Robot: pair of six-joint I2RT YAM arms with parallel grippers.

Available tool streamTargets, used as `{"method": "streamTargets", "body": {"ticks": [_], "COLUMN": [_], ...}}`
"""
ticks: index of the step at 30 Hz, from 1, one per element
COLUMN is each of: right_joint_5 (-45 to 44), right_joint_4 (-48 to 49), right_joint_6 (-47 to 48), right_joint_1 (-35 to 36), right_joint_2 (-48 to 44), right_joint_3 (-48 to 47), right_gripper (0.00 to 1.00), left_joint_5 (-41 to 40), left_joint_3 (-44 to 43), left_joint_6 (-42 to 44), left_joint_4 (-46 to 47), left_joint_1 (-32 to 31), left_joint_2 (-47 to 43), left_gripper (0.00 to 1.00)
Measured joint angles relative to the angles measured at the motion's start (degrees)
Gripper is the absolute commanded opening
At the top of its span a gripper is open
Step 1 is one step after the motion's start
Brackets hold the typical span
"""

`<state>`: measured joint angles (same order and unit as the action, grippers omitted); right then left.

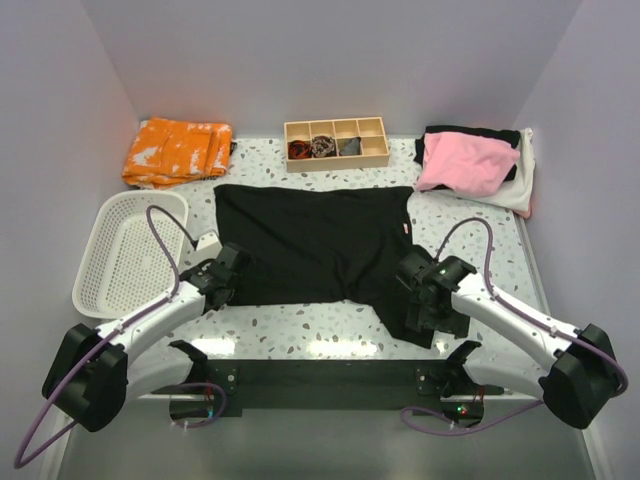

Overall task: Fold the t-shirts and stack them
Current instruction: Flatten out the tshirt

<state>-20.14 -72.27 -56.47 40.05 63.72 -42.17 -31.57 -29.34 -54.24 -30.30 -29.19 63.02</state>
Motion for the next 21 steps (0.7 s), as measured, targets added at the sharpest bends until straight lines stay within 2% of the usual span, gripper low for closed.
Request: {"method": "streamTargets", "body": {"ticks": [2,4,11,15,18,21], "right_joint_5": [1.64,2.97,8.28,10.25,10.88,12.11], "right_joint_4": [0.63,1.64,8.26,9.22,9.38,10.54], "right_joint_6": [-0.13,-0.15,-0.55,-2.38,-3.37,-4.9], "right_joint_1": [-0.85,-1.27,-2.16,-2.21,-2.21,-2.21], "right_joint_2": [-1.18,-1.57,-1.79,-6.21,-7.72,-8.9], "right_joint_3": [0.37,0.81,7.1,8.09,8.31,9.62], "right_gripper": [0.85,0.85,0.82,0.81,0.79,0.79], "left_joint_5": [0.57,1.25,6.49,7.98,9.16,10.23], "left_joint_3": [0.09,0.15,3.06,4.28,5.27,5.62], "left_joint_6": [0.39,0.5,0.42,0.48,0.52,0.94], "left_joint_4": [0.44,0.76,2.75,4.24,4.98,5.64], "left_joint_1": [0.02,0.09,0.22,0.37,0.35,0.37], "left_joint_2": [0.11,0.17,0.9,-1.27,-3.04,-3.37], "left_gripper": [0.75,0.76,0.74,0.73,0.65,0.44]}}
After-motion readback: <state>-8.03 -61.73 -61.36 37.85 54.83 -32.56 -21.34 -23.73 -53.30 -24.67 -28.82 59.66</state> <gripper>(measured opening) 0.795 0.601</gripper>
